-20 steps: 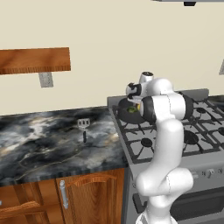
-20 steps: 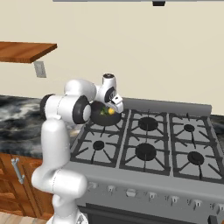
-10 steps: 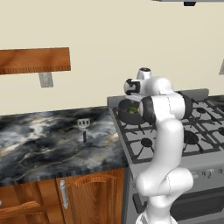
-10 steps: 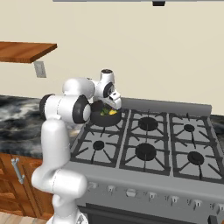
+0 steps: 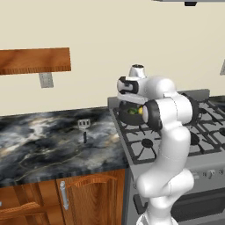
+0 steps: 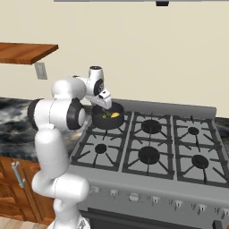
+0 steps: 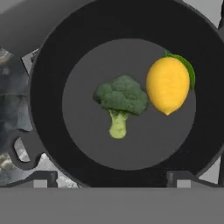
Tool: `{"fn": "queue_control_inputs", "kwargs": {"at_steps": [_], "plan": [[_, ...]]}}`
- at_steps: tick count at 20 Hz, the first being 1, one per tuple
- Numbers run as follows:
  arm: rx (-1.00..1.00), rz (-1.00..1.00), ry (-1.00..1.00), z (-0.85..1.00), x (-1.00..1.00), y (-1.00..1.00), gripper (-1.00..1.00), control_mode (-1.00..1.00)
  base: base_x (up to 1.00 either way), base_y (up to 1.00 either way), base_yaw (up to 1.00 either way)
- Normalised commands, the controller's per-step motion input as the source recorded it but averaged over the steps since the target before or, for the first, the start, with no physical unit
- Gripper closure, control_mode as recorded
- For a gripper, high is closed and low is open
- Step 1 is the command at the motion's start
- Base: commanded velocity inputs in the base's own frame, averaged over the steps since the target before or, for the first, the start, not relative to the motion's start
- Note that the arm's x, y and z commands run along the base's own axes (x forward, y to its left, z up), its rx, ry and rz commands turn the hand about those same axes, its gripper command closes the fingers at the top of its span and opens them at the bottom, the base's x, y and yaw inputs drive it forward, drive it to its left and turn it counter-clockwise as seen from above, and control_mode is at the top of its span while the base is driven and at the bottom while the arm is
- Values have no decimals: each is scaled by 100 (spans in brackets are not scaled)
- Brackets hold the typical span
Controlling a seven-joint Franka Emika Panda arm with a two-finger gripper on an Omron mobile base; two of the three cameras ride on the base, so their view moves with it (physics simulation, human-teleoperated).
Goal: Put the lemon and broccoli in the pot. Retrieve the spatula and lightly stir the vegetables in the pot.
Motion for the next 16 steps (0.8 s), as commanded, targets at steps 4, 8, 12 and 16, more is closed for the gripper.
{"fn": "queue_control_inputs", "kwargs": {"at_steps": [4, 8, 12, 16], "plan": [[0, 10, 0, 2, -69, 70, -100, -100, 0, 0, 0], [0, 8, 0, 0, -68, 72, -100, -100, 0, 0, 0], [4, 1, 5, 0, -36, 68, -100, -100, 0, 0, 0], [4, 0, 7, 0, -16, 74, -100, -100, 0, 0, 0]]}}
